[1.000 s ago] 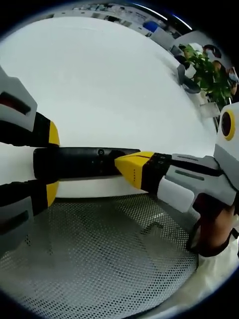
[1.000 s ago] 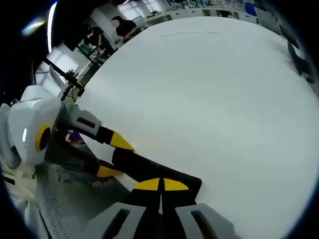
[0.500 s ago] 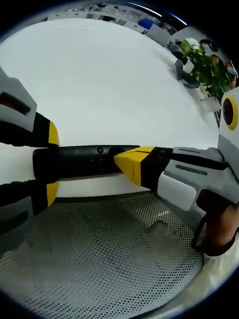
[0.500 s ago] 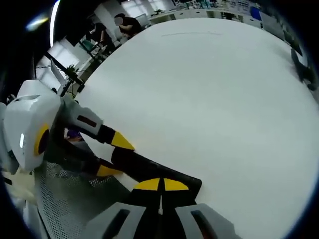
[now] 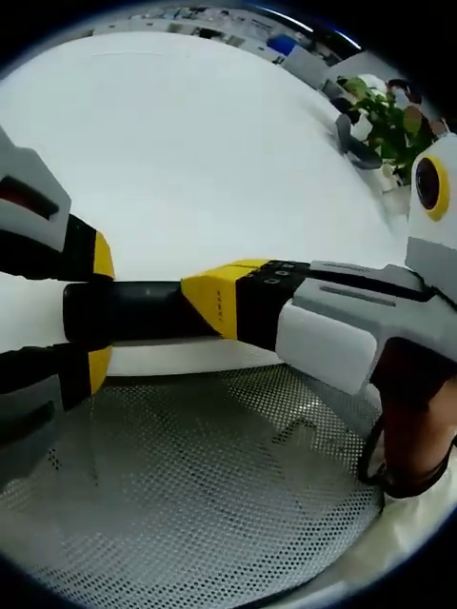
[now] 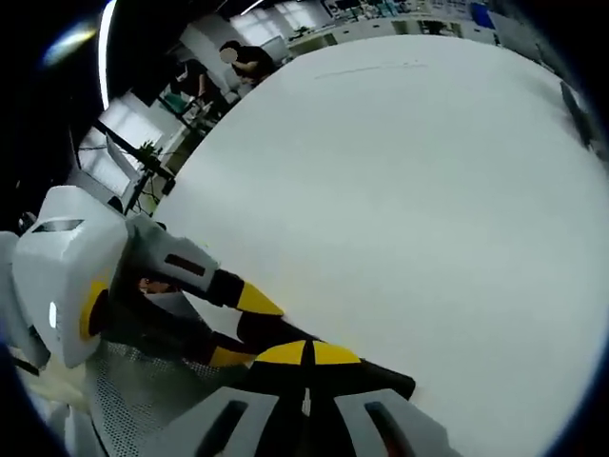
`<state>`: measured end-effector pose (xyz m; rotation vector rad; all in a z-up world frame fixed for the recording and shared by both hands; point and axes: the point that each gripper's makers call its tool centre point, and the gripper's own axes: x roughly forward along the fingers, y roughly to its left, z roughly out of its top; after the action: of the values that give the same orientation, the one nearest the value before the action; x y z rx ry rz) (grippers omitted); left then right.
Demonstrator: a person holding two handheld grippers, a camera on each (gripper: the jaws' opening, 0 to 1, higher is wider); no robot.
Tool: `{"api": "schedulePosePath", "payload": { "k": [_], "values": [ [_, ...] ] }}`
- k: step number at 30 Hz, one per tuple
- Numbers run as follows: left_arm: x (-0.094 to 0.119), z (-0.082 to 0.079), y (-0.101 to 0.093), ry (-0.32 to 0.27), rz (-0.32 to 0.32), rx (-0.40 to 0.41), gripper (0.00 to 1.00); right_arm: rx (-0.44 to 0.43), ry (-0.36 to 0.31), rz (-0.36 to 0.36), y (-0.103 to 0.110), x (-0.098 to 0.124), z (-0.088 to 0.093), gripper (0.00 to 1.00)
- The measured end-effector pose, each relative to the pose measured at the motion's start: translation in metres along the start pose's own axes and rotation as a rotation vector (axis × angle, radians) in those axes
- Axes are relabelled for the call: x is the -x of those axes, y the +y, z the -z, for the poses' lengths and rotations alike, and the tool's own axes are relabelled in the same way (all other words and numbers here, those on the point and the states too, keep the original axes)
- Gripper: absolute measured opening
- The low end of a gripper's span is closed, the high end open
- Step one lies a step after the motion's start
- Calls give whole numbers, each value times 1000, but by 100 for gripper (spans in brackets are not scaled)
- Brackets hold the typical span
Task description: Press the specified remote control buttons in sequence, fully releasing each button before pressing the next.
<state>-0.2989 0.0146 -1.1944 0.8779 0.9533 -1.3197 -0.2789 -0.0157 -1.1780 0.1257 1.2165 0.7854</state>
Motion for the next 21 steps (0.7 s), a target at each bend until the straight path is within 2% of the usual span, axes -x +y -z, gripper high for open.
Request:
{"api": "schedulePosePath", "payload": {
  "k": [4,9,21],
  "values": [
    [0,-1,0,-13,-8,12,23,12,14,13,-2,-1,3,0],
    [-1,-2,0,-22,-7,20,23,-25,3,-2,-4,0,3,0],
    [-1,-4,1,-48,-5,34,23,-11,-1,9,-7,-1,1,0]
  ]
}}
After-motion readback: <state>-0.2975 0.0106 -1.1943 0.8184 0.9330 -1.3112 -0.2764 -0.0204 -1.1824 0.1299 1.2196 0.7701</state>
